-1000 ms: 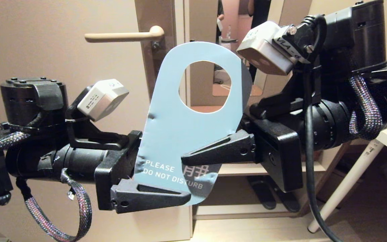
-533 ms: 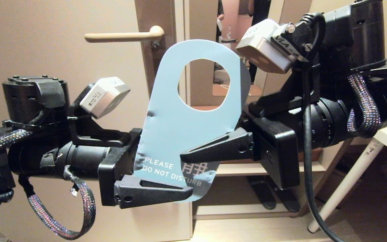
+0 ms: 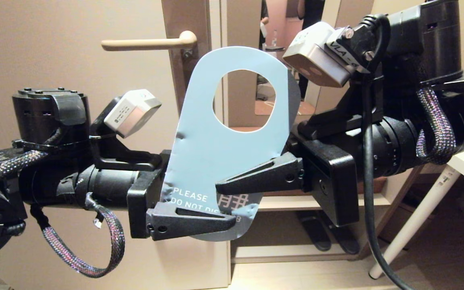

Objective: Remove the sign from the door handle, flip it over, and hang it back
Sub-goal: Hand it to the other hand

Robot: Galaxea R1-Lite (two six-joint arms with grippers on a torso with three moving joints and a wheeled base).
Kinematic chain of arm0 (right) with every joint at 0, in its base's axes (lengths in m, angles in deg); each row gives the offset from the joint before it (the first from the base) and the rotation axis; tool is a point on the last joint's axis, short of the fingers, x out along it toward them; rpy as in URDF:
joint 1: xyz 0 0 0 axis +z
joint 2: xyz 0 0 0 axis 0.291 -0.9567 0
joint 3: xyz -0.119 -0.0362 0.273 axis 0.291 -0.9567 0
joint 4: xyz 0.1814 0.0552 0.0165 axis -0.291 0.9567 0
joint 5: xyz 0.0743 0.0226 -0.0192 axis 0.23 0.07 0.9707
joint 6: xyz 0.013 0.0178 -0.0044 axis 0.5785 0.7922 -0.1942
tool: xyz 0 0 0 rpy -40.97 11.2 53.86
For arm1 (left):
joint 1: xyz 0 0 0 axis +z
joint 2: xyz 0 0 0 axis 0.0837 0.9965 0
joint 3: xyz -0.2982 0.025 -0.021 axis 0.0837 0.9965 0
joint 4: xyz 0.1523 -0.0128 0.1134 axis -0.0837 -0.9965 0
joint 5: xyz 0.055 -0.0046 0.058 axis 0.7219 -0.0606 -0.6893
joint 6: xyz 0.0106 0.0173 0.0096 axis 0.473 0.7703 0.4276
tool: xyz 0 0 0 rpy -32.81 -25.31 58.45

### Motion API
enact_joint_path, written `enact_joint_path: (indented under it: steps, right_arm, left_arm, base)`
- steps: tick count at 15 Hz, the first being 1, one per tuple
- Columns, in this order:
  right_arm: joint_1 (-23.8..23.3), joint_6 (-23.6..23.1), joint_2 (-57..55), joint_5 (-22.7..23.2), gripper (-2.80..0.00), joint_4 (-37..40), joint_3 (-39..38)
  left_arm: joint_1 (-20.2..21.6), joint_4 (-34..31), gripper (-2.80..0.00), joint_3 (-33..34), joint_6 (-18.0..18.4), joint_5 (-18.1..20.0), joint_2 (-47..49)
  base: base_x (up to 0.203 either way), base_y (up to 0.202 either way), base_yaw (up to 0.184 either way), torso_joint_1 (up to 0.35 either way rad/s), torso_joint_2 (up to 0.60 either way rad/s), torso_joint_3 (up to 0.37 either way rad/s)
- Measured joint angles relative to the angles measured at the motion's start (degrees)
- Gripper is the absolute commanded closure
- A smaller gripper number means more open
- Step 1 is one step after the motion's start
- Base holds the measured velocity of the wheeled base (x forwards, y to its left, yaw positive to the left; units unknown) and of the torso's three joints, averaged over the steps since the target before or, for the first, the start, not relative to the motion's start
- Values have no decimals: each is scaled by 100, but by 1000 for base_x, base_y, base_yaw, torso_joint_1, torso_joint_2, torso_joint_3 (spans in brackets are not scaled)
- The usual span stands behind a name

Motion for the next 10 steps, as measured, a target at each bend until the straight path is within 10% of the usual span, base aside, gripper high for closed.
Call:
enact_joint_path:
  steps: [2, 3, 10]
  right_arm:
    - [0, -1, 0, 0, 0, 0, 0]
    - [0, 2, 0, 2, 0, -3, 0]
    - [-5, -3, 0, -27, 0, -14, 0]
  left_arm:
    - [0, 4, -280, -1, 13, 8, 9]
    - [-2, 10, 0, -1, 24, 9, 17]
    - [-5, 4, 0, -179, -23, 29, 39]
  base:
    - [0, 0, 0, 0, 0, 0]
    - [0, 0, 0, 0, 0, 0]
    - [0, 0, 0, 0, 0, 0]
